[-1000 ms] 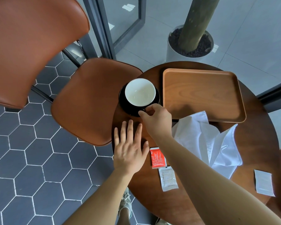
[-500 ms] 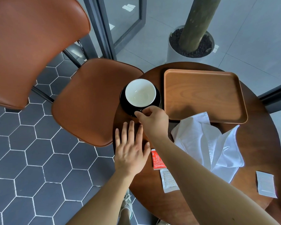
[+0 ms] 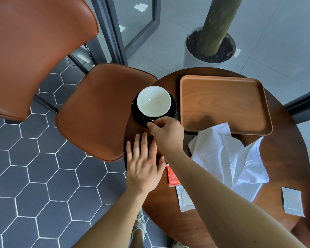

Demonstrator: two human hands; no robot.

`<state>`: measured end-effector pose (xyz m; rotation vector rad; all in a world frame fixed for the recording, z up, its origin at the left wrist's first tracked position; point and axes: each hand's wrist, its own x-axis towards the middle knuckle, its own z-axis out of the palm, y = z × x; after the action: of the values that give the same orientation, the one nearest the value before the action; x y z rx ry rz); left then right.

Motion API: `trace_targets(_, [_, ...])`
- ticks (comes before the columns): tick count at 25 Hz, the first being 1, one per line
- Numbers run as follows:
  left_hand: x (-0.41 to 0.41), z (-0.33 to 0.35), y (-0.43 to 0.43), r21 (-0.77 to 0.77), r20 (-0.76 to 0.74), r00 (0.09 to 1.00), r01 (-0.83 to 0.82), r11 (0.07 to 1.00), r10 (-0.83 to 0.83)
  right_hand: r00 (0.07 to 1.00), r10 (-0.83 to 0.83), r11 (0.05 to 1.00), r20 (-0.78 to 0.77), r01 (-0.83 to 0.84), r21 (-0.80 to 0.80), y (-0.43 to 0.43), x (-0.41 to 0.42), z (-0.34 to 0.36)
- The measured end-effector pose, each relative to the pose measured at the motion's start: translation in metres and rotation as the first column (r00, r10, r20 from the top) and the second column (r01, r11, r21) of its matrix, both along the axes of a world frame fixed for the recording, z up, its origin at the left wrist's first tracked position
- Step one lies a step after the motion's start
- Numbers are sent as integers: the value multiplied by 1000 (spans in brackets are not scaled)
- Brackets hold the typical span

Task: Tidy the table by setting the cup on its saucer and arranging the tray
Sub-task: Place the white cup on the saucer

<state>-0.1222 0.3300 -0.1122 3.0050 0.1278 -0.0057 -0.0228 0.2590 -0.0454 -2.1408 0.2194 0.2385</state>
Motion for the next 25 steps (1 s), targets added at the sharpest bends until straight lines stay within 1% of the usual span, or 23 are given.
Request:
trace_targets(9, [0,-1,0,5,-7,1000,-8,1000,8,1000,7,1000,-1,-7,12,-1,0,-3])
trace_targets(12, [0,-4,0,3,14,1000,-5,1000,5,1000,25,1000,5,-25,-1,-3,-2,-2])
trace_targets(18, [0,-3,0,-51,22,1000,-9,999,10,995,63,998,81,-62,-12,-26,-13,24])
trace_targets(19, [0,-2,0,-72,29,999,-14,997,16,992,81,997,95,-80,-14,-37,-15,34])
trace_targets(21, [0,2,6,-161,58,998,-26,987,35,986,101,995,134,-98,-24,-68,-21,52])
trace_targets(23, [2,10,8,-259,107,993,-21,966,50,976,67,996,209,-52,-75,-114,-33,69])
trace_targets(25, [2,23,4,-309,173,984,16,951,40,964,-14,994,265,42,-101,-162,-49,81])
